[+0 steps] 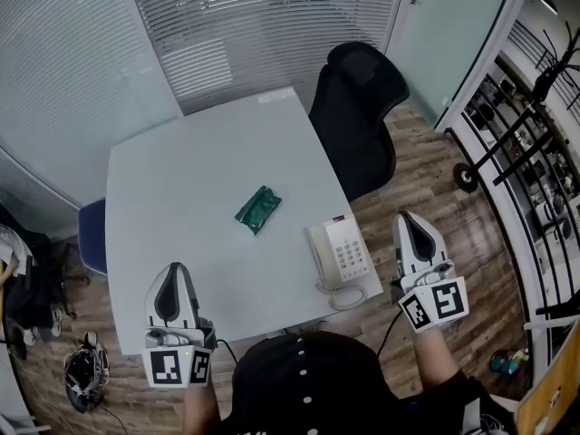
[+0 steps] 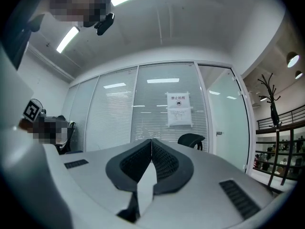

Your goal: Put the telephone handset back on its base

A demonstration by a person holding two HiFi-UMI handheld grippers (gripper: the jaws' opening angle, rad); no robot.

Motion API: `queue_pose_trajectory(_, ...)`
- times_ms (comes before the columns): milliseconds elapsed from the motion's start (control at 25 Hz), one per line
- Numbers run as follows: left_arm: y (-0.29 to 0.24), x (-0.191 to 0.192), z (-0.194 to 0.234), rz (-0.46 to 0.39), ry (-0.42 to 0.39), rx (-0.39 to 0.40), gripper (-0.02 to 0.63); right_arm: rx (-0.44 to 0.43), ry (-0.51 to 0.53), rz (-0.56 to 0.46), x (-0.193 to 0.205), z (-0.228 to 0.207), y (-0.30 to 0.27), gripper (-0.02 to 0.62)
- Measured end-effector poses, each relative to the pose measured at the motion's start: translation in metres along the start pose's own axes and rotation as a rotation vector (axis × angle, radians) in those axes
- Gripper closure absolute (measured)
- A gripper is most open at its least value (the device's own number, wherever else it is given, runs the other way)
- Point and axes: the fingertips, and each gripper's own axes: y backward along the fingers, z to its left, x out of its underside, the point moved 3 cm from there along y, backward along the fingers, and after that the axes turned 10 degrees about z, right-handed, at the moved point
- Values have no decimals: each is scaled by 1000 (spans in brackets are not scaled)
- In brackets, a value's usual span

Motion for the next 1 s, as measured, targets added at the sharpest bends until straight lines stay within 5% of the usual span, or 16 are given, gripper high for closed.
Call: queue_pose_trajectory(1000, 9, -2, -7, -10, 0, 9, 591, 15, 32, -12, -7, 4, 8, 566)
